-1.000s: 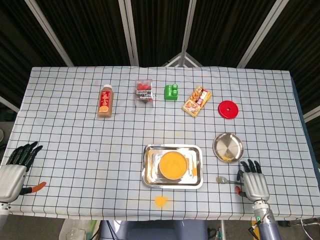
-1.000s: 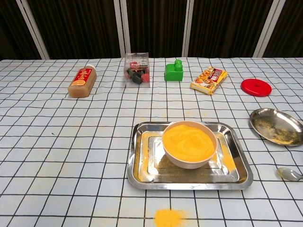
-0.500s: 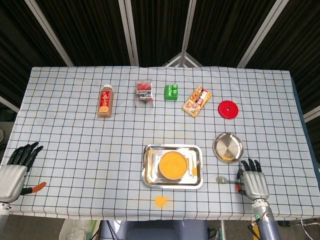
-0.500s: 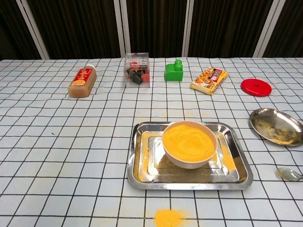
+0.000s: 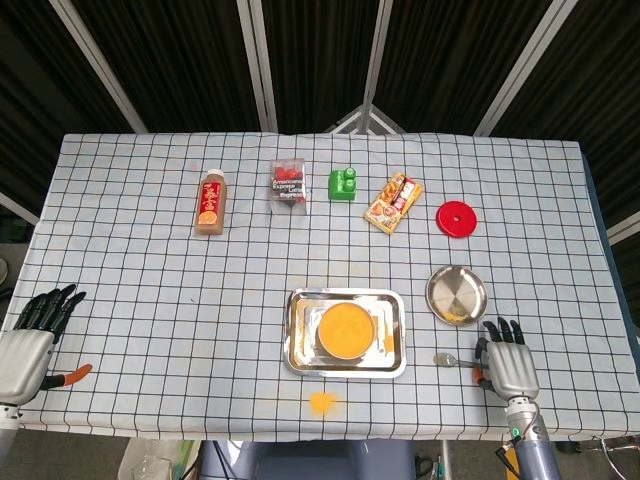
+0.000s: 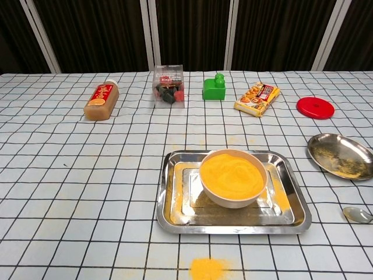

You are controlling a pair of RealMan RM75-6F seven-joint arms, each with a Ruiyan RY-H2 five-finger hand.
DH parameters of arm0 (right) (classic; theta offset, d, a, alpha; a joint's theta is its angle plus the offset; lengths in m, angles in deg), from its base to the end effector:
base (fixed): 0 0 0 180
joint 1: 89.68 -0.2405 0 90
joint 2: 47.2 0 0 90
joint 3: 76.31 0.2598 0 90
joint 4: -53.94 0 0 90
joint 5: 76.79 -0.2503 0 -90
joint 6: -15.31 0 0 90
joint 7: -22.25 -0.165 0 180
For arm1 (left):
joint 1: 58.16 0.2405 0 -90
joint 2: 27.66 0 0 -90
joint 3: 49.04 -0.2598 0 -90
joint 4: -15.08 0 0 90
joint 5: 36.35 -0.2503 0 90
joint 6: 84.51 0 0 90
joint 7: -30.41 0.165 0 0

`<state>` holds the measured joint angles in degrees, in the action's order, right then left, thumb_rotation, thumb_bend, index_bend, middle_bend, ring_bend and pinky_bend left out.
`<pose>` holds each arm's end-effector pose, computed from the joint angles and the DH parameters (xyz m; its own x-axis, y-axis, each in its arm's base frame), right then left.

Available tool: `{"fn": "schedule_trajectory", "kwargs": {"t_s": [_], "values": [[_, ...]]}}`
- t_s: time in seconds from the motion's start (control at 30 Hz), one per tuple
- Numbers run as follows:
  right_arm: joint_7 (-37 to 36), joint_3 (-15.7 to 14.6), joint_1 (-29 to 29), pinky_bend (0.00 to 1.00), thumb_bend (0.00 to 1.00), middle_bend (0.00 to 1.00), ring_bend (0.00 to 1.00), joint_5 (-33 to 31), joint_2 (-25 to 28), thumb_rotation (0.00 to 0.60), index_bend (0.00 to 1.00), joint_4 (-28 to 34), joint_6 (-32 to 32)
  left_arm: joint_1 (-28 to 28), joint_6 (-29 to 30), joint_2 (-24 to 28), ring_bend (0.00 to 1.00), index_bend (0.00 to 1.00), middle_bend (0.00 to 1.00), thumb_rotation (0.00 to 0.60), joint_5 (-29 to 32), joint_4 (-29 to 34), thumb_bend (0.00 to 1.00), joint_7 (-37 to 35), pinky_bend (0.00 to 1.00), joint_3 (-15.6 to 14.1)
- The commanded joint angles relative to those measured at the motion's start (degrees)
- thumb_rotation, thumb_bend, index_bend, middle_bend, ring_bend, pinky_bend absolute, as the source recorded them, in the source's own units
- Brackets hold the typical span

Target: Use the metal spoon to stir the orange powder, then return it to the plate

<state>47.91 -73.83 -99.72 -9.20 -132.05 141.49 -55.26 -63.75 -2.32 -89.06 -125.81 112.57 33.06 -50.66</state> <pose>-0.3245 -0.2167 -0.0244 0.4622 -0.3301 0.8230 -0.8546 0.0818 0.5128 -0.3132 0.1871 0.1070 0.4104 0.1246 0.9033 0.9115 -0.0837 -0.4026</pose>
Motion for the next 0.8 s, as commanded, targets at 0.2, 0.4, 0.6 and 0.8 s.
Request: {"fn": "schedule_trajectory", "kwargs": {"t_s": [0.2, 0.4, 0.6, 0.8], "values": [[0.0, 0.1, -0.1, 0.0, 0.39, 0.17, 0.0, -0.2, 0.3, 0.6, 0.54, 0.5, -0.2, 0.0, 0.0, 0.0, 0.0, 0.0, 0.0, 0.6, 0.1, 0.0, 0.0, -0.2, 0.0, 0.1], [0.3, 0.2, 0.0, 0.0, 0.39, 0.17, 0.0, -0.2, 0.5, 0.6, 0.54, 1.2, -0.9, 0.0, 0.0, 0.0, 0.0, 0.0, 0.0, 0.6, 0.1, -0.1, 0.0, -0.2, 0.0, 0.1], [1.0, 0.0, 0.1, 0.0, 0.39, 0.17, 0.0, -0.6, 0.8, 0.6, 0.54, 1.8, -1.1, 0.0, 0.1, 0.1, 0.0, 0.0, 0.0, 0.6, 0.0, 0.0, 0.0, -0.3, 0.0, 0.0], [2.1, -0.3, 0.0, 0.0, 0.39, 0.17, 0.0, -1.5, 0.9, 0.6, 0.54, 1.9, -0.7, 0.0, 0.0, 0.1, 0.0, 0.0, 0.0, 0.6, 0.1, 0.0, 0.0, -0.3, 0.0, 0.0]]}}
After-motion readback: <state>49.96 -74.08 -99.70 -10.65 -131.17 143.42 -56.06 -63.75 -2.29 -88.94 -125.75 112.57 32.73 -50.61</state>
